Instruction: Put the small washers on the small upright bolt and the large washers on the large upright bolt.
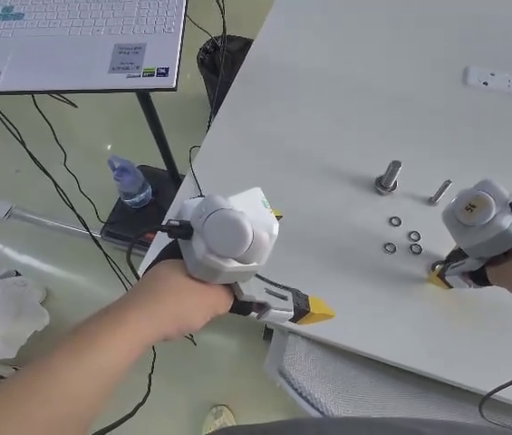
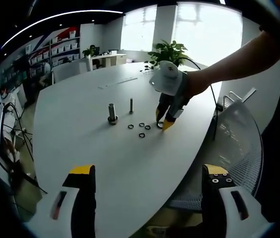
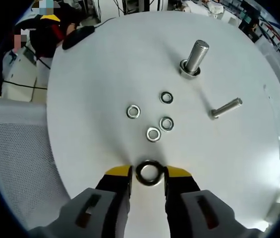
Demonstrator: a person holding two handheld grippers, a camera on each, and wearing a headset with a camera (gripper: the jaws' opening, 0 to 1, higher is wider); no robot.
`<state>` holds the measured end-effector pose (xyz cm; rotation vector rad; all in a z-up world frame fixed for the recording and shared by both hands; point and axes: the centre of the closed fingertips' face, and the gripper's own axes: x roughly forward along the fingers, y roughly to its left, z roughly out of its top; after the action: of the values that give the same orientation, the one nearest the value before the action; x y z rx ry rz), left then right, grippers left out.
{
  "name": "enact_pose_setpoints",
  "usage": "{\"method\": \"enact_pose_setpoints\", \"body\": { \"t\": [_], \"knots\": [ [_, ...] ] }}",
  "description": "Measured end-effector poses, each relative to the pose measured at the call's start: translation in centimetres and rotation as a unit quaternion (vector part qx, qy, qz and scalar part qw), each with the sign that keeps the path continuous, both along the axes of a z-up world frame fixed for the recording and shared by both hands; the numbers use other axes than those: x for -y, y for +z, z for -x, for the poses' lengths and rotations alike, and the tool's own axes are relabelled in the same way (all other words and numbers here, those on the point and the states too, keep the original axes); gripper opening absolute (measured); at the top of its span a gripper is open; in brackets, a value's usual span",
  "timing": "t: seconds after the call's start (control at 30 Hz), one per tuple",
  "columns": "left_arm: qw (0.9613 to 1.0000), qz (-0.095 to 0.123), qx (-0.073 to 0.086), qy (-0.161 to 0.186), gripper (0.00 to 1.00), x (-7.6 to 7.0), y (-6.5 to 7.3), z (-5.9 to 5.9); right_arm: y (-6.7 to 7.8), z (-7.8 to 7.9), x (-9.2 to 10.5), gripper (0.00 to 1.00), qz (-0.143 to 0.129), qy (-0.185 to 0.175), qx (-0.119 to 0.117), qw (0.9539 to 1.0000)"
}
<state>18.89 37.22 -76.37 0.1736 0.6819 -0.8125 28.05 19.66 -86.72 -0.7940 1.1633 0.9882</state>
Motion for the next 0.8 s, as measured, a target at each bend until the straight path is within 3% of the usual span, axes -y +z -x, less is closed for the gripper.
{"method": "enact_pose_setpoints", "body": {
  "t": [0.53,0.8],
  "knots": [
    [1.0,-0.002,0.002,-0.005,0.87,0.32,0.09,0.31,0.08,0.24,0.17,0.24,-0.006,0.011,0.001,0.9999],
    [1.0,-0.002,0.004,-0.007,0.86,0.43,0.28,0.51,0.12,0.45,0.76,0.27,-0.011,0.008,-0.011,0.9998]
  ]
}}
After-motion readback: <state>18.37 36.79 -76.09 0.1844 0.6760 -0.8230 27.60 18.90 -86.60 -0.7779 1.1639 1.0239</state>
